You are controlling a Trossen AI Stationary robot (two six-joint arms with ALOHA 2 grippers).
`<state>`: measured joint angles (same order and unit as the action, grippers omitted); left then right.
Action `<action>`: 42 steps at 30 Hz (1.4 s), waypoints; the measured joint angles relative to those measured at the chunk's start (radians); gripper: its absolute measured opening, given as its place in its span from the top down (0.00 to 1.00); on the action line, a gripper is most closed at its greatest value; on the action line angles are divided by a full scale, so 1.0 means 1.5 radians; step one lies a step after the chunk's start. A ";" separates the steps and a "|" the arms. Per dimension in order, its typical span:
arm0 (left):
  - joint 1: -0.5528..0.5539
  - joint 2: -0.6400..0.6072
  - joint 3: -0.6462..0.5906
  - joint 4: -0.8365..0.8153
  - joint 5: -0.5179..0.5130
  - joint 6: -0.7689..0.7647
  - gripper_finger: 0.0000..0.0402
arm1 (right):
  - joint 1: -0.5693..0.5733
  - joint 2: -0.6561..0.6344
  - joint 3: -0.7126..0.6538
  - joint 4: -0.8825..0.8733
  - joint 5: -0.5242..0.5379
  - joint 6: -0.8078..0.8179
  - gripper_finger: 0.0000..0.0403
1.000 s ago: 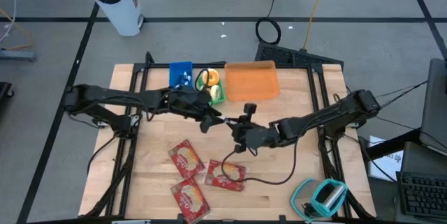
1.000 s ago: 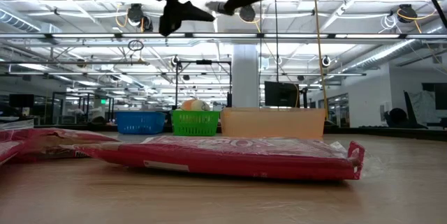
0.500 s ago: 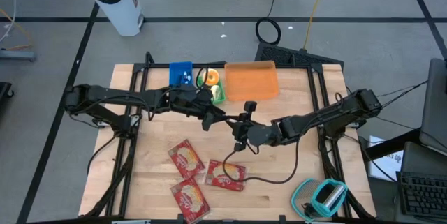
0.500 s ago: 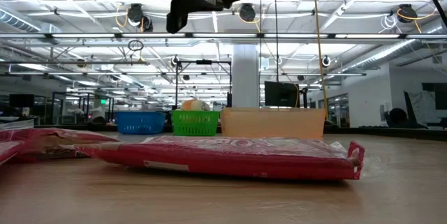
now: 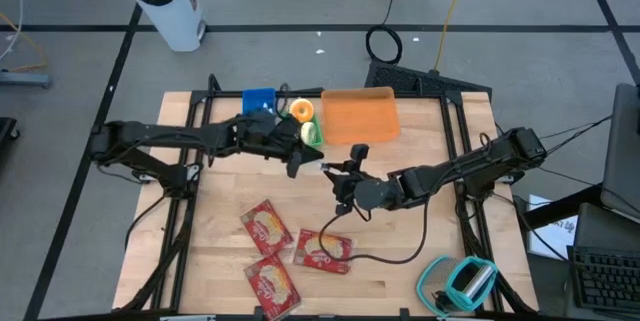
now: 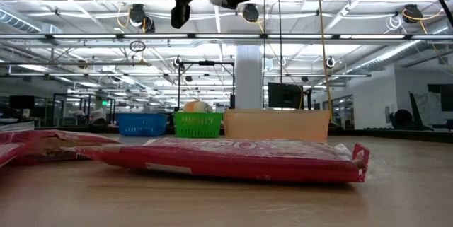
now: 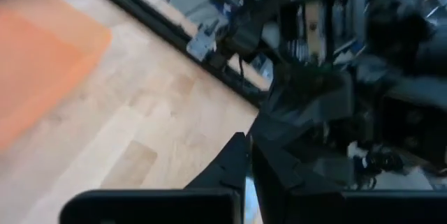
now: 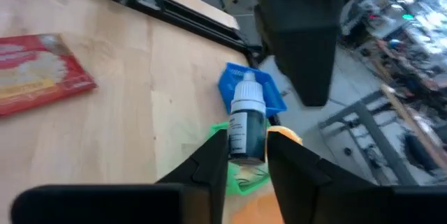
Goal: Pick & Place Food Item
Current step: Put the dark green food coloring bottle into the blue bin
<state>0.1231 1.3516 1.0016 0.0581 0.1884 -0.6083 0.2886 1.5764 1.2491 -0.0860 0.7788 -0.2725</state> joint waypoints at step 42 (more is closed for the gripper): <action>-0.009 -0.008 0.000 -0.021 -0.037 0.058 0.98 | -0.166 0.182 -0.278 0.334 -0.279 0.530 0.57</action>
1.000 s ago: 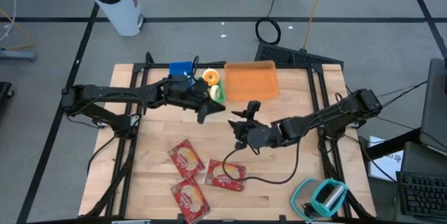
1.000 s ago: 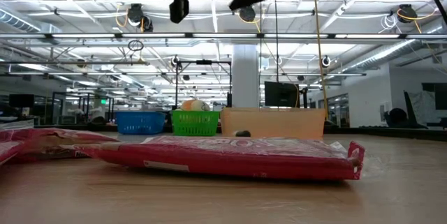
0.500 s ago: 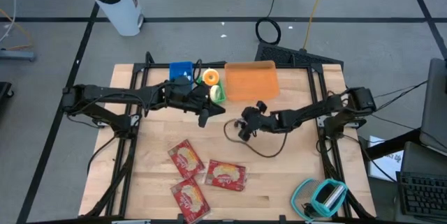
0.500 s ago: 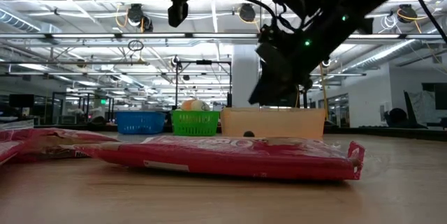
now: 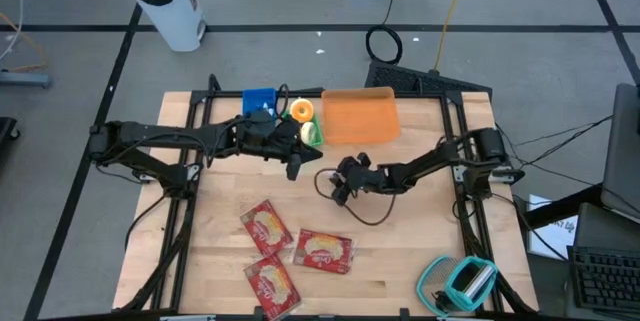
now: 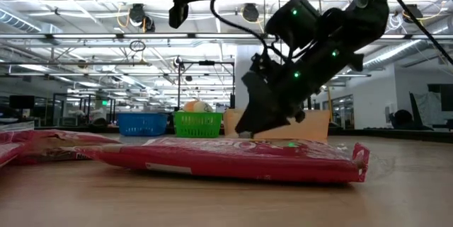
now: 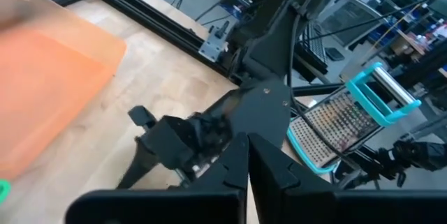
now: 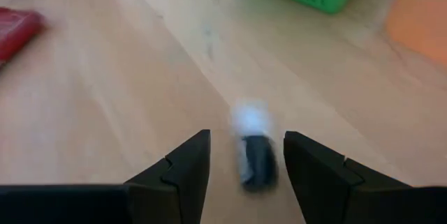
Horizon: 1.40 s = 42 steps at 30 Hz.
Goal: Pick & Place Food Item
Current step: Put the dark green food coloring bottle into the blue bin
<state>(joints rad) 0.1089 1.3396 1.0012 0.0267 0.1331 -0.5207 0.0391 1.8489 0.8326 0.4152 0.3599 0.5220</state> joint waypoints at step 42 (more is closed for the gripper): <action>-0.006 0.000 0.000 -0.021 -0.002 -0.005 0.92 | -0.016 0.039 0.013 0.062 -0.104 -0.339 0.68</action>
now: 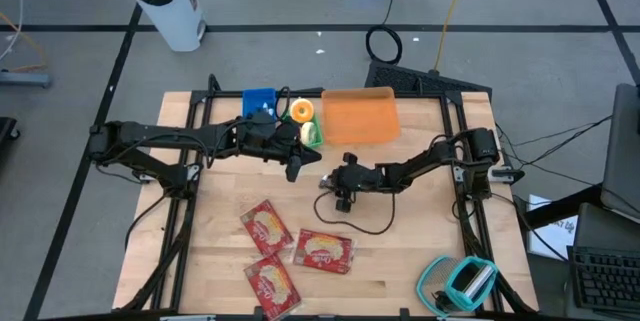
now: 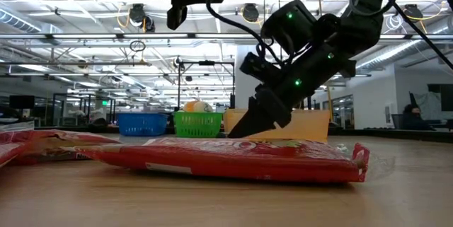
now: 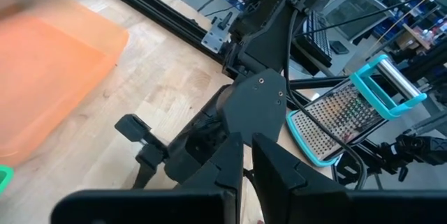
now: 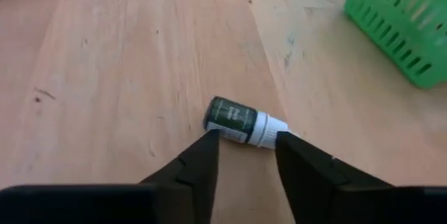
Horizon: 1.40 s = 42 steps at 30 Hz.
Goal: Pick & Place Food Item
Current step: Put the dark green food coloring bottle into the blue bin
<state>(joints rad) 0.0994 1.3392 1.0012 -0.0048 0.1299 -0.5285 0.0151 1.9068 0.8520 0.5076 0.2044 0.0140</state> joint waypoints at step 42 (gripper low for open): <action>0.000 0.000 0.000 0.000 -0.019 0.000 0.92 | -0.081 0.001 0.020 -0.060 -0.261 -0.259 0.53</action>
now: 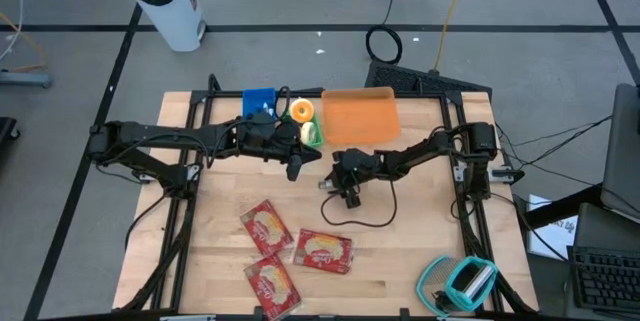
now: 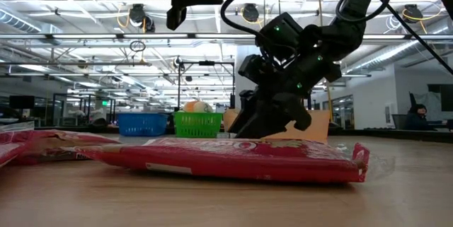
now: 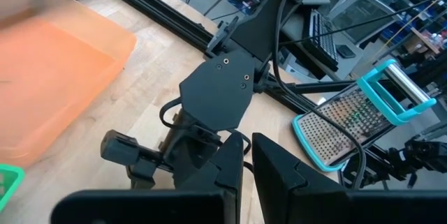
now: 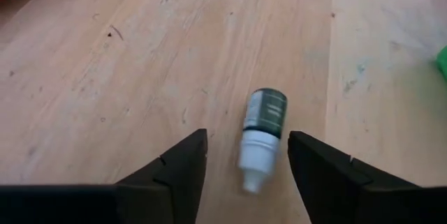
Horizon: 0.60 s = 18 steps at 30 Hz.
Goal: Pick & Place Food Item
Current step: Put the dark green food coloring bottle into the blue bin
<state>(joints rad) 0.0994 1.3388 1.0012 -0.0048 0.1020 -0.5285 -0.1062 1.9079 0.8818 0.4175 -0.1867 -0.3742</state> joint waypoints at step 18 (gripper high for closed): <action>0.000 0.000 0.000 0.001 0.000 -0.002 0.92 | 0.003 0.001 -0.001 0.014 0.039 0.112 0.89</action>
<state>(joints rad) 0.0994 1.3388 1.0012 -0.0032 0.1017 -0.5321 -0.1020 1.9087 0.8806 0.4384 -0.1281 -0.2067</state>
